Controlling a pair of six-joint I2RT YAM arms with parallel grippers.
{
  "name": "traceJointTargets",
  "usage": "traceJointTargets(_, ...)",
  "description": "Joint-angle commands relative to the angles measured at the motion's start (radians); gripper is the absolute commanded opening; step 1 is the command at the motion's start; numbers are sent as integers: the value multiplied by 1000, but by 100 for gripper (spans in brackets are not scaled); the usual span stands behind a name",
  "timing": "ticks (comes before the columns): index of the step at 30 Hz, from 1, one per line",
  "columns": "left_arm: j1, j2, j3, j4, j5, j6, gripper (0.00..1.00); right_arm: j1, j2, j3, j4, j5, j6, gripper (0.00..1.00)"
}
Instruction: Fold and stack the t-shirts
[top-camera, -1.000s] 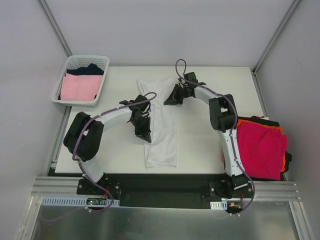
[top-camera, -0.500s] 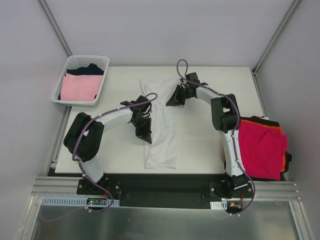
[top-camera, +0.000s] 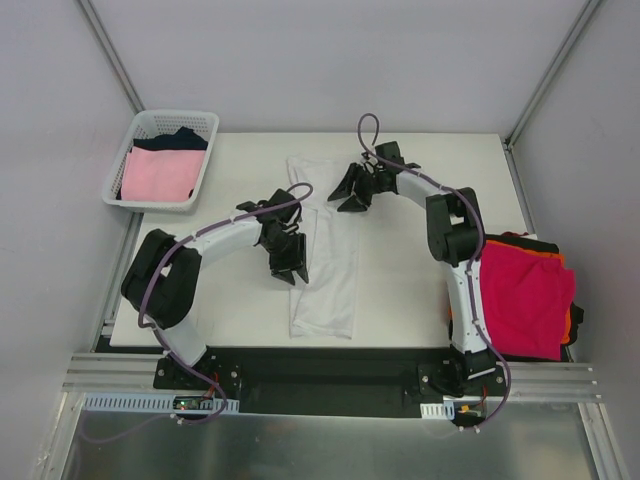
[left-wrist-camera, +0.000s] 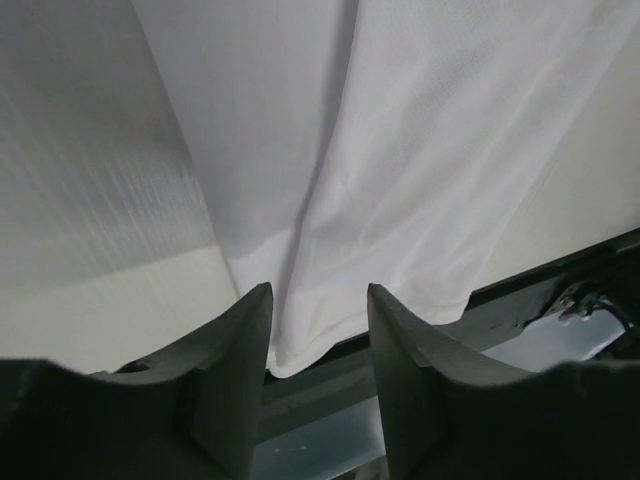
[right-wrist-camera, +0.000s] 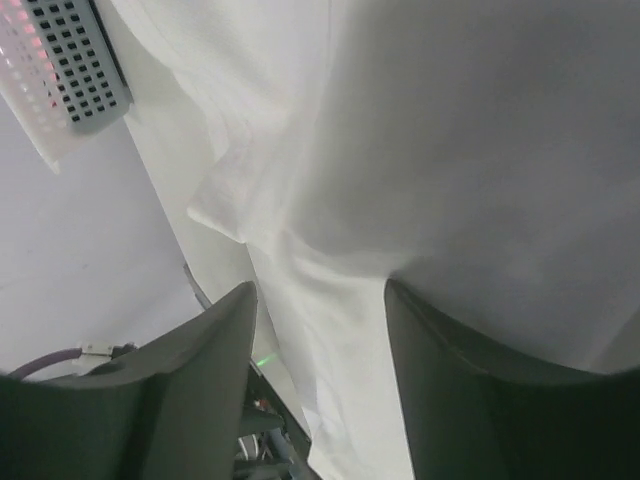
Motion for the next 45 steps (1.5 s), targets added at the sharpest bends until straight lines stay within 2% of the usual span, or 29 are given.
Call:
traceJointTargets(1,-9,-71,71,-28,-57,13,70,-12,-146,-27,22,-25,-3,70)
traceJointTargets(3,-7,-74,98,-65,-76,36,88,-12,-198,-73,10,-31,-15,75)
traceJointTargets(5,-9,-91,112,-88,-83,47,99,-12,-295,-166,-2,-36,-27,76)
traceJointTargets(11,-9,-169,-29,-87,-94,33,99,-6,-618,-471,-91,10,-134,75)
traceJointTargets(15,-9,-220,-161,-53,-93,-8,90,17,-801,-736,-212,54,-231,72)
traceJointTargets(19,-7,-260,-230,-11,-80,-37,91,48,-930,-908,-275,88,-297,72)
traceJointTargets(24,-9,-304,-339,59,-53,-102,92,85,-992,-1054,-266,125,-296,71)
traceJointTargets(30,-27,-390,-390,90,-64,-166,93,143,-1010,-1182,-193,160,-247,71)
traceJointTargets(37,-103,-344,-381,107,-59,-197,93,272,-967,-1206,-130,217,-192,70)
traceJointTargets(45,-171,-310,-392,122,-57,-225,92,365,-900,-1202,-42,269,-110,68)
